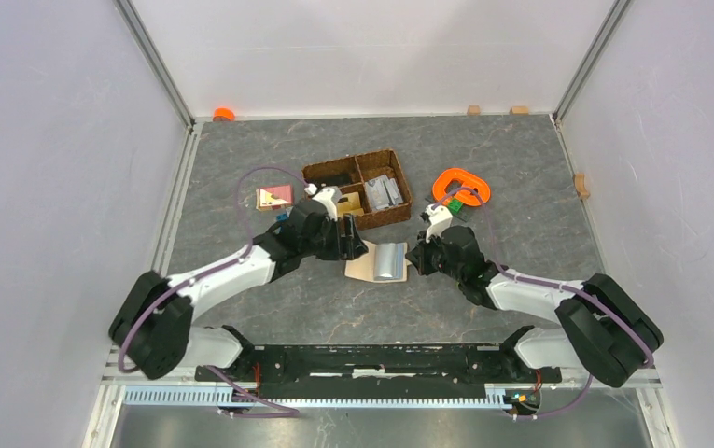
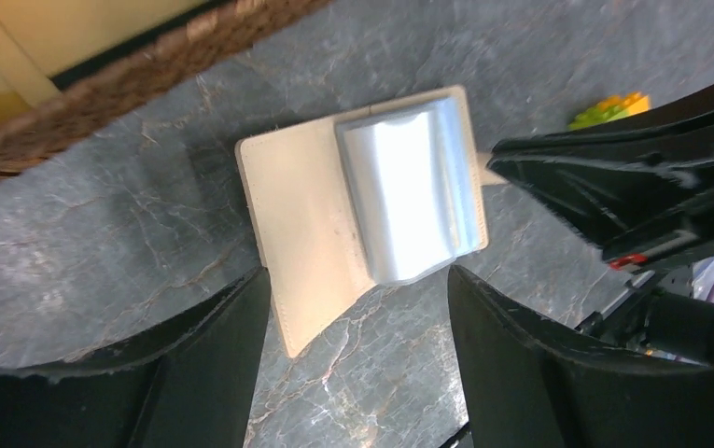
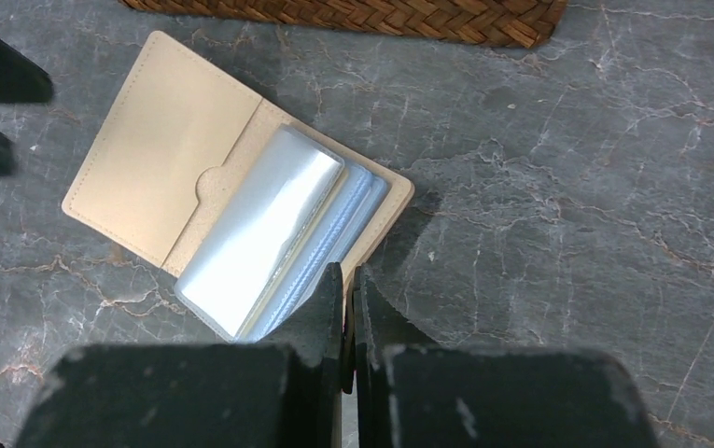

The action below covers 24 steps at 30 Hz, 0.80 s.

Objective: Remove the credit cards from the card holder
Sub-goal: Open the card holder at the center of the board.

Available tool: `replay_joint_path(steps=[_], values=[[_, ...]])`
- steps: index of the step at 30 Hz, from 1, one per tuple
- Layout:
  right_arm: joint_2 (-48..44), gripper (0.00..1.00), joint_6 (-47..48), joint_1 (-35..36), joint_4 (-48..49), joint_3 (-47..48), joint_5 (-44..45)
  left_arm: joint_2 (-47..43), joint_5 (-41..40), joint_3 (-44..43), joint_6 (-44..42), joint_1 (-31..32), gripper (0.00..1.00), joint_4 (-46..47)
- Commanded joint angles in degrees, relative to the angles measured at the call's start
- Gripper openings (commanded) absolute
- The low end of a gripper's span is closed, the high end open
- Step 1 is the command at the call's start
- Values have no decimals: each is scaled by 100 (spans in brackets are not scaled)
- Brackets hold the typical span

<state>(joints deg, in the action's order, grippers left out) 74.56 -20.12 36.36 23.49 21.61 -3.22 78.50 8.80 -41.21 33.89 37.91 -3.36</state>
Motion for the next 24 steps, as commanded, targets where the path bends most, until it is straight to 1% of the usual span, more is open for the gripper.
replay_joint_path(steps=[1,2,3,5,6,7,9,11,13,15,16,19,21,24], values=[[-218,0,-79,73,319,-96,10,-887,-521,322,-223,7,76,183],[-250,0,-84,81,332,-118,15,-1117,-596,458,-209,6,76,303],[-285,0,-86,85,345,-143,28,-1309,-646,618,-183,6,80,501],[-354,0,-95,90,365,-171,71,-1662,-781,865,-96,4,90,747],[-390,0,-94,91,395,-210,106,-1795,-849,955,-42,-2,97,821],[-415,0,-97,95,405,-230,132,-1909,-941,1020,44,-16,100,880],[-441,0,-88,91,379,-224,164,-2014,-1394,1121,428,-54,100,823],[-438,0,-96,91,376,-230,180,-2030,-1863,1152,936,-126,100,486],[-451,0,-106,96,359,-227,199,-1965,-1471,1270,834,-231,100,801],[-460,0,-127,91,359,-239,208,-1803,-770,1396,623,-217,100,1378],[-462,0,-131,91,352,-233,199,-1701,-567,1395,621,-199,99,1501],[-460,0,-138,91,338,-227,191,-1283,-43,1118,514,-97,97,1543],[-432,0,-138,91,326,-209,156,-1039,349,1017,443,44,96,1742],[-389,0,-140,91,351,-184,54,-794,614,906,332,326,97,1991]])
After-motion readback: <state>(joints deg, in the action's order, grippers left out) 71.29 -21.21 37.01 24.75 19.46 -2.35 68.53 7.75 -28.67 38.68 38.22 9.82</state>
